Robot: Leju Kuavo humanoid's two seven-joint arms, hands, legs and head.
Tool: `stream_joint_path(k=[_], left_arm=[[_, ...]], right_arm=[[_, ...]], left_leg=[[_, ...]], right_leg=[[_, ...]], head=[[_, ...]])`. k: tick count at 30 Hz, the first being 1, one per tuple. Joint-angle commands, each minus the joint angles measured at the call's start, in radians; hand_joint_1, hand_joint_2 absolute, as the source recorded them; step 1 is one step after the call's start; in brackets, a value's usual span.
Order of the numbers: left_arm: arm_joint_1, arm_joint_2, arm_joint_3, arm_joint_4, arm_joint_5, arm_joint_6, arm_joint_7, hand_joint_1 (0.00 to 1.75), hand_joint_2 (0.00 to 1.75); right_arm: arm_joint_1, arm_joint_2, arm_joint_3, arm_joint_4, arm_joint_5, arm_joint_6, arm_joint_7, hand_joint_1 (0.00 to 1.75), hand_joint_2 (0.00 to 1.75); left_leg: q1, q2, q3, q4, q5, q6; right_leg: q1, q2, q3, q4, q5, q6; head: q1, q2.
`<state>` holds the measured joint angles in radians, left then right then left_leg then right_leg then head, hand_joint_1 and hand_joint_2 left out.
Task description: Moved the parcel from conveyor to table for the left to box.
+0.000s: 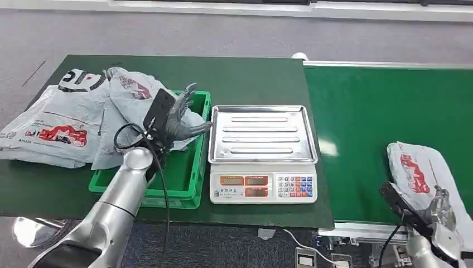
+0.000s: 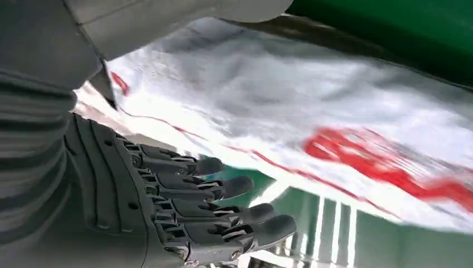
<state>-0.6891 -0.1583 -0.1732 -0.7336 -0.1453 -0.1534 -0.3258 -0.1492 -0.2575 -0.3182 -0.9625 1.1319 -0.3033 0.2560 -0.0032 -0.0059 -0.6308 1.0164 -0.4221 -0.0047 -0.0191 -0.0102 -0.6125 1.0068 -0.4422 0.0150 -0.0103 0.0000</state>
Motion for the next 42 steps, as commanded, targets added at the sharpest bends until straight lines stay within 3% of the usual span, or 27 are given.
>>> stream_joint_path(k=[1,6,10,22,23,25,26,34,42], left_arm=[[0.005,0.005,-0.049,-0.01,0.005,0.006,0.009,0.0,1.75],[0.087,-0.008,-0.068,-0.124,0.002,0.017,0.042,0.0,1.75],[0.106,-0.026,-0.069,-0.149,-0.021,0.032,0.069,0.0,1.75],[0.07,-0.06,-0.047,-0.096,-0.05,0.043,0.072,0.0,1.75],[0.058,-0.068,-0.042,-0.085,-0.058,0.045,0.072,0.0,1.75],[0.049,-0.074,-0.039,-0.076,-0.076,0.042,0.073,0.0,1.75],[0.053,-0.074,-0.036,-0.08,-0.082,0.041,0.075,0.0,1.75],[0.076,-0.077,-0.02,-0.129,-0.11,0.042,0.082,0.0,1.75],[0.101,-0.07,-0.013,-0.182,-0.154,0.069,0.085,0.0,1.75]], right_arm=[[-0.01,0.018,-0.063,0.054,0.006,0.009,0.003,0.0,1.75],[0.01,0.049,-0.113,0.05,0.204,0.163,0.178,0.0,1.75],[-0.011,0.072,-0.174,0.052,0.302,0.249,0.221,0.0,1.75],[-0.054,0.082,-0.227,0.132,0.35,0.3,0.212,0.0,1.75],[-0.074,0.071,-0.237,0.176,0.352,0.316,0.179,1.75,1.75],[-0.093,0.045,-0.235,0.252,0.357,0.366,0.116,1.75,1.75],[-0.104,0.044,-0.243,0.273,0.348,0.338,0.089,1.75,1.75],[-0.244,0.018,-0.233,0.409,0.379,0.335,0.097,1.75,1.75],[-0.233,0.037,-0.259,0.358,0.406,0.315,0.063,1.75,1.75]], left_leg=[[0.001,0.001,0.003,-0.001,-0.001,-0.001],[0.002,0.002,0.008,-0.004,-0.001,-0.001],[0.002,0.0,0.004,-0.001,-0.001,-0.001],[0.002,0.0,0.003,-0.001,-0.001,0.0],[0.002,0.0,0.005,-0.002,-0.001,0.0],[0.002,0.0,0.003,0.0,-0.001,0.0],[0.002,0.0,0.005,-0.002,-0.001,0.0],[0.002,0.006,0.007,-0.001,-0.001,0.001],[0.002,0.005,0.008,-0.001,-0.001,0.001]], right_leg=[[0.001,0.001,0.003,-0.002,0.0,-0.001],[0.002,0.002,0.008,-0.005,0.0,-0.002],[0.002,0.0,0.004,-0.003,-0.001,-0.001],[0.002,0.0,0.005,-0.003,-0.001,-0.001],[0.003,-0.001,0.007,-0.004,0.0,-0.001],[0.002,-0.001,0.005,-0.003,0.0,-0.001],[0.002,-0.001,0.007,-0.004,0.0,-0.001],[0.002,0.006,0.008,-0.005,0.002,0.0],[0.002,0.005,0.009,-0.005,0.002,0.001]], head=[[0.0,0.0],[0.0,0.0],[0.0,0.0],[0.0,0.0],[0.0,0.0],[0.0,0.0],[0.0,0.0],[0.0,0.0],[0.0,0.0]])
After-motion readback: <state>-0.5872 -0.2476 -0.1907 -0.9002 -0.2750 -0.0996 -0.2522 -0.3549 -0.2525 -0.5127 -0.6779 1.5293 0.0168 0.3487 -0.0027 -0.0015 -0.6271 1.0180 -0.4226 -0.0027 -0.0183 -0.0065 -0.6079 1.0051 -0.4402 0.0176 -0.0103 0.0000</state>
